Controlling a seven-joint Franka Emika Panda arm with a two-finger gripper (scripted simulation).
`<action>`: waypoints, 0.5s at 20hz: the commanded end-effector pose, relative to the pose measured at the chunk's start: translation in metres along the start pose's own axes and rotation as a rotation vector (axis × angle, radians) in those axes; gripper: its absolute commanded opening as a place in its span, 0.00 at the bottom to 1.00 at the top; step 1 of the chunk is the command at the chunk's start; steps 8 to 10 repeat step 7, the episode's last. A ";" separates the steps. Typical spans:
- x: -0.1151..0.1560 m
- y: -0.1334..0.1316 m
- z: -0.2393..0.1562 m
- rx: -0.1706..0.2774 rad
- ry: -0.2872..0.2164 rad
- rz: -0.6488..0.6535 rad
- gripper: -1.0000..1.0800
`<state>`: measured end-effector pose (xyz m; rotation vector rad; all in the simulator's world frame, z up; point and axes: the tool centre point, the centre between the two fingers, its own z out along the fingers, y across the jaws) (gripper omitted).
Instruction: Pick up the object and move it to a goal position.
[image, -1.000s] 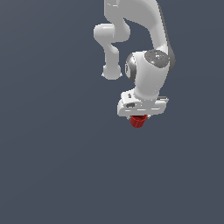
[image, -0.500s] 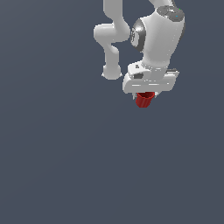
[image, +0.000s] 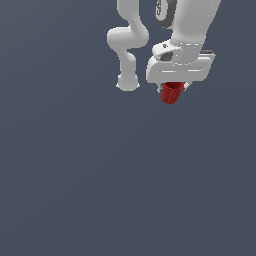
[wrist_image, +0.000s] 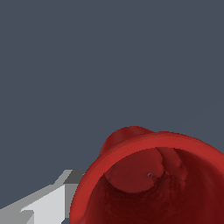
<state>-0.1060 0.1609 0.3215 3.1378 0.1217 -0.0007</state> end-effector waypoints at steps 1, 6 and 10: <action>-0.006 -0.003 -0.012 0.000 0.001 0.000 0.00; -0.011 -0.006 -0.022 0.001 0.001 0.001 0.00; -0.011 -0.006 -0.022 0.001 0.001 0.001 0.00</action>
